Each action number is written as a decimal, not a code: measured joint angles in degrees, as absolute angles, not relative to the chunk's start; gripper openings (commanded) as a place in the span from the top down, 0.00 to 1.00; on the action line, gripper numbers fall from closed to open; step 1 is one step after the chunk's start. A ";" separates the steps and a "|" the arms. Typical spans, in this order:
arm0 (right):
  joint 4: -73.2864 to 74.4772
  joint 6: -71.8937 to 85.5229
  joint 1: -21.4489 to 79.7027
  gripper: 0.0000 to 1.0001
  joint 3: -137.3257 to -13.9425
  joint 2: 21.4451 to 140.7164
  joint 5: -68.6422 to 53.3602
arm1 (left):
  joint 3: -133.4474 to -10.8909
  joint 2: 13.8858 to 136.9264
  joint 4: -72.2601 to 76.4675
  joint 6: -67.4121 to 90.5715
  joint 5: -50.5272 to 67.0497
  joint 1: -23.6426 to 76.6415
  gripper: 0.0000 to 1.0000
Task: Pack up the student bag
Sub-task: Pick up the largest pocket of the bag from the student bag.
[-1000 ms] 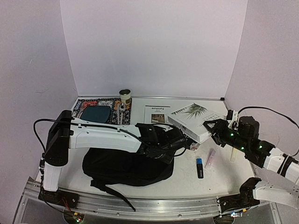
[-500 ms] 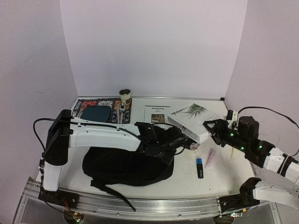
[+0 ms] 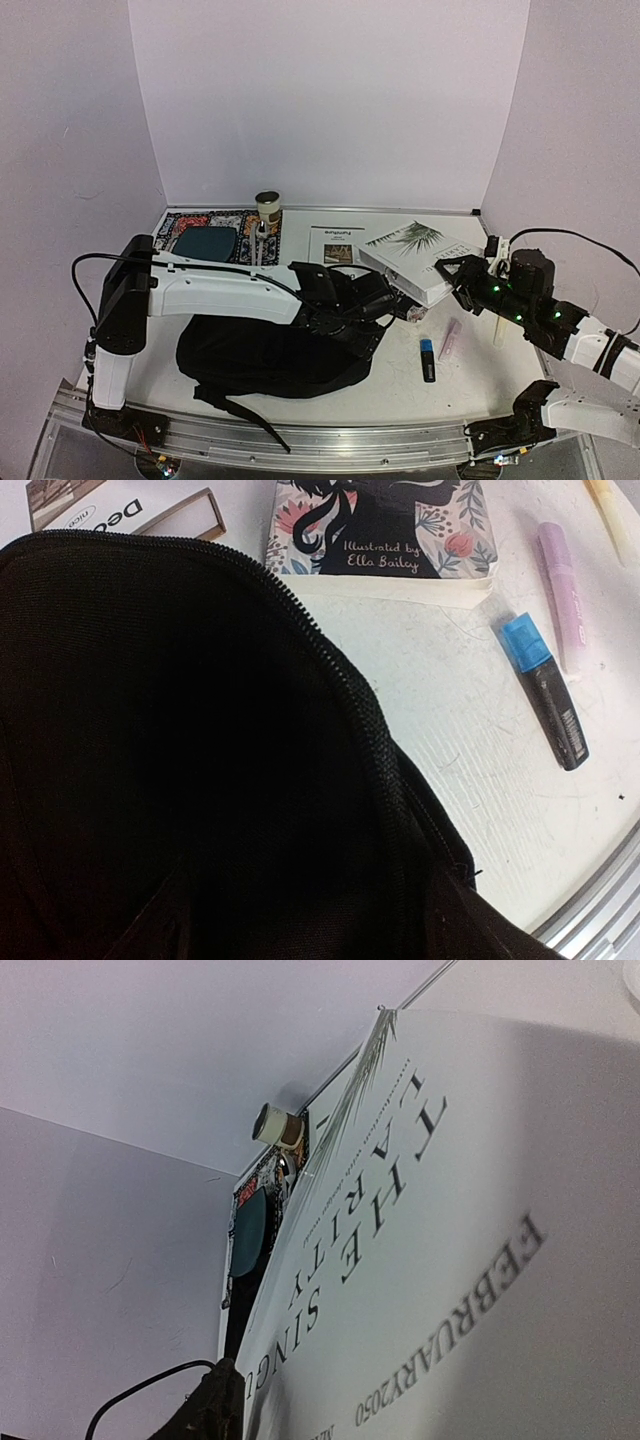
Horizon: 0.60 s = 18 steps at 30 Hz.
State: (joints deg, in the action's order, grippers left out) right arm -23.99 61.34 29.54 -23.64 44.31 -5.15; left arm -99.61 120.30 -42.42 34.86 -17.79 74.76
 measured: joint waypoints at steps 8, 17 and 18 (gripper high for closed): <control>-24.01 61.56 29.54 0.51 -23.64 44.31 -5.34 | -99.33 123.21 -41.76 34.80 -22.16 74.39 0.46; -23.98 61.73 29.54 0.53 -23.64 43.10 -6.09 | -96.83 122.94 -41.70 34.13 -25.27 73.36 0.98; -23.96 61.70 29.54 0.53 -23.64 42.97 -6.34 | -96.25 122.15 -41.73 34.11 -25.13 73.11 1.00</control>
